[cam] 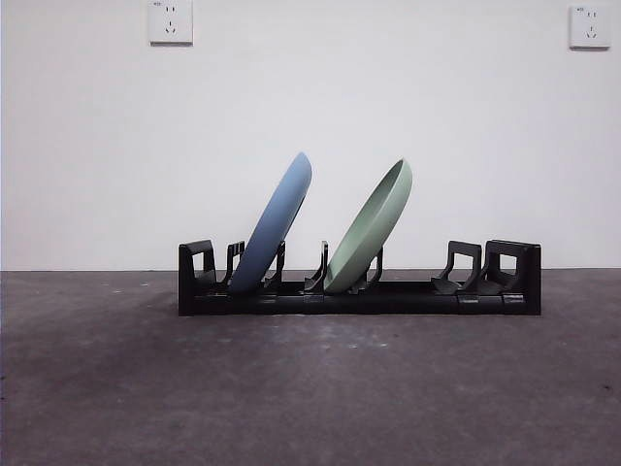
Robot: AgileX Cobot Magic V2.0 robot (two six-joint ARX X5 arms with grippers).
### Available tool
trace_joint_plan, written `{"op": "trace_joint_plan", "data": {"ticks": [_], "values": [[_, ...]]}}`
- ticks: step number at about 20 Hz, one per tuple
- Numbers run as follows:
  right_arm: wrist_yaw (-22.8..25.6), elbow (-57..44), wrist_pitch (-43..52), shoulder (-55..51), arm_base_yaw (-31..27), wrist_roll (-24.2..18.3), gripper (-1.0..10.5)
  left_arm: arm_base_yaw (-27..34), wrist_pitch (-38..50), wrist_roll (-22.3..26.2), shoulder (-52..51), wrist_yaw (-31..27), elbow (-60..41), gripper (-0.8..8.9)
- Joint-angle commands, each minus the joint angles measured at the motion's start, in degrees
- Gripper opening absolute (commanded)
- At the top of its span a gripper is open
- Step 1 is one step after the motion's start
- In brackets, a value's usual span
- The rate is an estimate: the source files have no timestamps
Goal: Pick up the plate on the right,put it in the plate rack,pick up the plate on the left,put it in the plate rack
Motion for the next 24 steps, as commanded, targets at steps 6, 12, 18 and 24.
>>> {"op": "trace_joint_plan", "data": {"ticks": [6,12,18,24], "values": [[2.8,-0.5,-0.4,3.7,0.0,0.4,0.0,8.5,15.6,12.2,-1.8,-4.4,-0.4,-0.04],[2.8,-0.5,-0.3,8.7,0.0,0.4,0.0,31.3,27.0,18.6,-9.7,11.6,-7.6,-0.04],[2.8,-0.5,1.1,14.6,0.0,0.4,0.0,42.9,46.9,18.3,-26.9,10.1,-36.8,-0.04],[2.8,-0.5,7.3,19.0,0.0,0.4,0.0,46.4,57.4,10.9,-42.0,4.8,-61.9,-0.04]]}}
